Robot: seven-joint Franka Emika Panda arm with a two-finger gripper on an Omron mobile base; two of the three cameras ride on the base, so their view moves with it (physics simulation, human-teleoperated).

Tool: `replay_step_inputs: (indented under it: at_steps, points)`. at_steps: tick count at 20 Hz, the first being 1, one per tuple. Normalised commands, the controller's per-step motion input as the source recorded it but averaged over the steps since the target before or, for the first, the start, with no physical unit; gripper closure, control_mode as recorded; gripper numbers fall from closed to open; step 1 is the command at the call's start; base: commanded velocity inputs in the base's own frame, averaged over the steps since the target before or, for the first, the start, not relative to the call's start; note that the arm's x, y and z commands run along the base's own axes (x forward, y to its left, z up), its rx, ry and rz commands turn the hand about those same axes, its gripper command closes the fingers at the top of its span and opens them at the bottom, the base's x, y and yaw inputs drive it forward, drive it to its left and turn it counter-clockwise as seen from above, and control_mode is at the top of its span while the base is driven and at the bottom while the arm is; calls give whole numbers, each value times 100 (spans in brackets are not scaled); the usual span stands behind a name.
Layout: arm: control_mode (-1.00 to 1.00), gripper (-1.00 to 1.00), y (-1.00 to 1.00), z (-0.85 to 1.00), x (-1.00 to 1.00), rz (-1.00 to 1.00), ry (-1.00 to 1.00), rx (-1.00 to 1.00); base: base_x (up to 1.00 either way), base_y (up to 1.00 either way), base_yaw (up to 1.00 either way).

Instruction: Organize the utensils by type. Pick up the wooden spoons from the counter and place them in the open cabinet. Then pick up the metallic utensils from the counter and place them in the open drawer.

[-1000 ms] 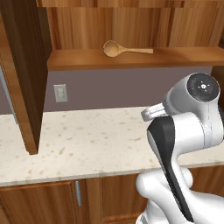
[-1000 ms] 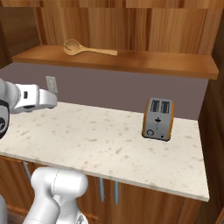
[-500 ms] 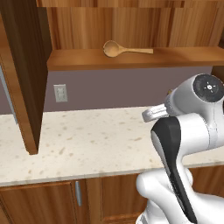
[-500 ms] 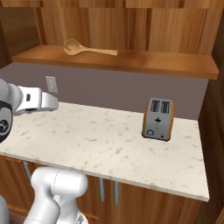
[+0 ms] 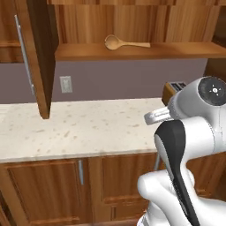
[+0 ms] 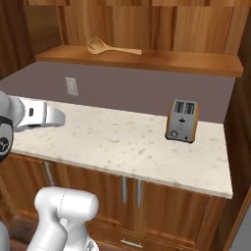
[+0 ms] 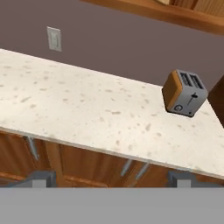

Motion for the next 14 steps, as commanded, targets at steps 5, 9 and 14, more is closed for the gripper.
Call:
replay_step_inputs:
  at_steps: [5,9,14]
  points:
    - [100,-100,0,0,0,0,0,0,-76,15,30]
    - [100,-100,0,0,0,0,0,0,-78,25,54]
    - [100,-100,0,0,0,0,0,0,-63,27,84]
